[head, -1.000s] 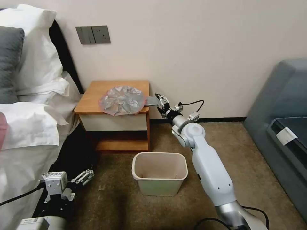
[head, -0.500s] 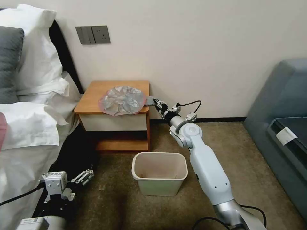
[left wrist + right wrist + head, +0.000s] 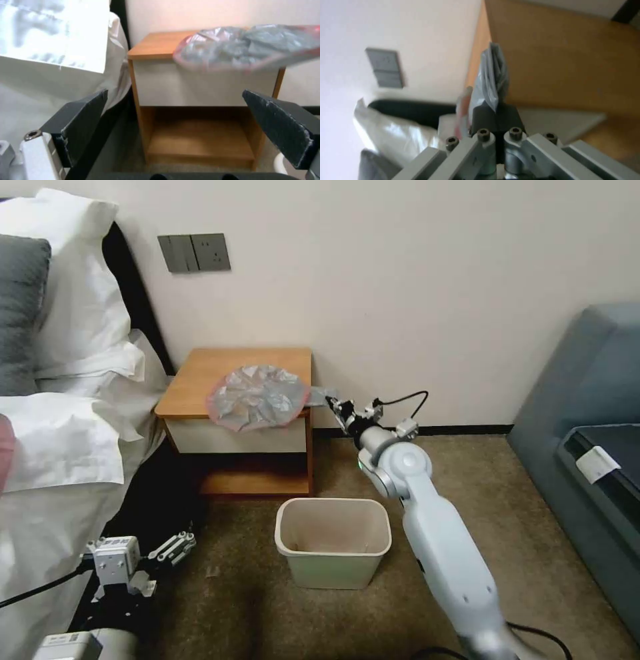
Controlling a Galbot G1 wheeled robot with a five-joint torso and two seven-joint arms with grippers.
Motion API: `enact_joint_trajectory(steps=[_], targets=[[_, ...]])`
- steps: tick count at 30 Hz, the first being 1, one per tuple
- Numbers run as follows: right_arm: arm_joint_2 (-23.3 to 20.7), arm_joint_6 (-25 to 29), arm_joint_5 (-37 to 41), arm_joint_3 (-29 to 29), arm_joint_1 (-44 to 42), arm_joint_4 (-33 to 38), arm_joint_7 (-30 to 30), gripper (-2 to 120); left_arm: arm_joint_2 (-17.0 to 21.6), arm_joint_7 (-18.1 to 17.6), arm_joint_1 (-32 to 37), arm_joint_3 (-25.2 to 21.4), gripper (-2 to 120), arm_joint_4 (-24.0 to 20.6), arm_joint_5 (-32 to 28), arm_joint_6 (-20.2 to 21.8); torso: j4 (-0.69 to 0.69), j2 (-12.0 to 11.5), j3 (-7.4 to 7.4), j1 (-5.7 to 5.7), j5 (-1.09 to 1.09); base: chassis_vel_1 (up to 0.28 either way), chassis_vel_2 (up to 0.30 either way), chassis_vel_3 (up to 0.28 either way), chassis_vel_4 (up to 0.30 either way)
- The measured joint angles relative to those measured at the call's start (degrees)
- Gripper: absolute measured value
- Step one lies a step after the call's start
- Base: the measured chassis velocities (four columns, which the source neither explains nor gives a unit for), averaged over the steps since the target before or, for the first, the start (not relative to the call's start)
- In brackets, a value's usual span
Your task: Pick up the garbage bag from the table and place it over the trash can.
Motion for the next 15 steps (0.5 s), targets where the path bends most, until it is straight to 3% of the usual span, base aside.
enact_joint_trajectory(steps=[7, 15], targets=[[-2.9, 0.8, -0.8, -1.4, -8.1, 11.8, 4.8, 0, 0.5, -0.1, -1.8, 0.1, 100, 0.0, -0.7, 0.1, 0.01, 0.0, 0.0, 0.0, -0.01, 0.0, 0.0, 0.0, 0.0], [-6.9, 0.5, -5.1, -1.5, -17.4, 16.3, 5.0, 0, 0.7, -0.1, -2.5, 0.1, 100, 0.0, -0.8, 0.1, 0.0, 0.0, 0.0, 0.0, -0.01, 0.0, 0.0, 0.0, 0.0]])
